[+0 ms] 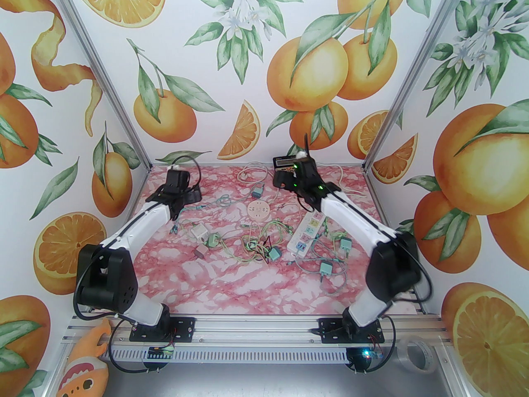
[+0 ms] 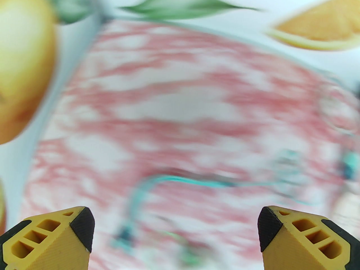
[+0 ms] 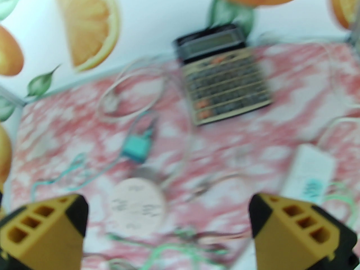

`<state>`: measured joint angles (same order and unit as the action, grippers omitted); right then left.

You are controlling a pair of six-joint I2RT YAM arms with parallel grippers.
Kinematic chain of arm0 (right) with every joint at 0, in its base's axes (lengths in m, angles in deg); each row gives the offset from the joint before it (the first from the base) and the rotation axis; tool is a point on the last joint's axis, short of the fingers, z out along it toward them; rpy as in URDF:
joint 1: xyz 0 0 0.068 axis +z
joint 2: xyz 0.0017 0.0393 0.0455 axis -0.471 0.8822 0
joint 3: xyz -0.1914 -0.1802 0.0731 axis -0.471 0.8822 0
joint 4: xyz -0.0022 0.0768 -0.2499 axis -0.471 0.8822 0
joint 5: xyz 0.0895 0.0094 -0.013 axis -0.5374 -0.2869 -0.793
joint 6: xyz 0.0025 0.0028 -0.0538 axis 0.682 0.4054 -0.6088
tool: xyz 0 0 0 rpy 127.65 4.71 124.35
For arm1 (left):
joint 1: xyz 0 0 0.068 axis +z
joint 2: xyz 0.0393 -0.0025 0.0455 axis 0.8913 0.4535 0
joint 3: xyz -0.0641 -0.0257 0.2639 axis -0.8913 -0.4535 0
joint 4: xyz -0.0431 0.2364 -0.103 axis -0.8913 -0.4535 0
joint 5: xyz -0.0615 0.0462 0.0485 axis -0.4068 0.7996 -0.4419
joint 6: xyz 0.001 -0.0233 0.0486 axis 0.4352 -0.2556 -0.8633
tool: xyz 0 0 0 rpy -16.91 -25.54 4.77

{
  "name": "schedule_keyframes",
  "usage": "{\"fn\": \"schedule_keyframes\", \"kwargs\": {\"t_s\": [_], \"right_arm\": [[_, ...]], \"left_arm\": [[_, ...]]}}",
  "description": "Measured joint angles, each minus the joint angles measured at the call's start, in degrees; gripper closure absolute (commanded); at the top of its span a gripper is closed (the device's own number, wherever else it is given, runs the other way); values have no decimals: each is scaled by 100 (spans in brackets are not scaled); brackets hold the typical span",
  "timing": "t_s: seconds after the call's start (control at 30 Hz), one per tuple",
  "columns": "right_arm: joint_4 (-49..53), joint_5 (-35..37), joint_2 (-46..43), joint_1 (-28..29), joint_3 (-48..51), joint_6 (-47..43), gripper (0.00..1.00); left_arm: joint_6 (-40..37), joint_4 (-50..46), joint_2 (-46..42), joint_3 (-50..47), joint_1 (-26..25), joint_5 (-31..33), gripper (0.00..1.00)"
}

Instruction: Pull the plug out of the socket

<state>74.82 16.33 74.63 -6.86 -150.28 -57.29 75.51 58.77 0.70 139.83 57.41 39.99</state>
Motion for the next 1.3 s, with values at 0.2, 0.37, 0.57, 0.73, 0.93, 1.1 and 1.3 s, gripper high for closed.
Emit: {"fn": "schedule_keyframes", "kwargs": {"t_s": [0.2,0.37,0.57,0.73,0.93,1.1,1.3], "right_arm": [[-1143,1773,-531,-341,2179,-916,0],[-2424,2243,-551,-721,3272,-1436,0],[-3825,2107,-433,-964,3722,-1784,0],[-5893,1182,-361,-1226,4671,-2011,0],[-6531,575,-166,-1491,5136,-2015,0],[-6924,511,-166,-1488,5084,-2013,0],[-7023,503,-166,-1449,5073,-2026,0]], "left_arm": [[-654,1325,330,-940,520,269,0],[-933,2277,662,-1152,660,-39,0],[-1235,3246,634,-1703,573,-481,0],[-1687,4605,389,-2647,527,-1290,0],[-2020,6046,481,-3447,413,-1950,0],[-2076,6572,485,-3458,411,-1989,0],[-2140,6760,485,-3458,411,-1996,0]]}}
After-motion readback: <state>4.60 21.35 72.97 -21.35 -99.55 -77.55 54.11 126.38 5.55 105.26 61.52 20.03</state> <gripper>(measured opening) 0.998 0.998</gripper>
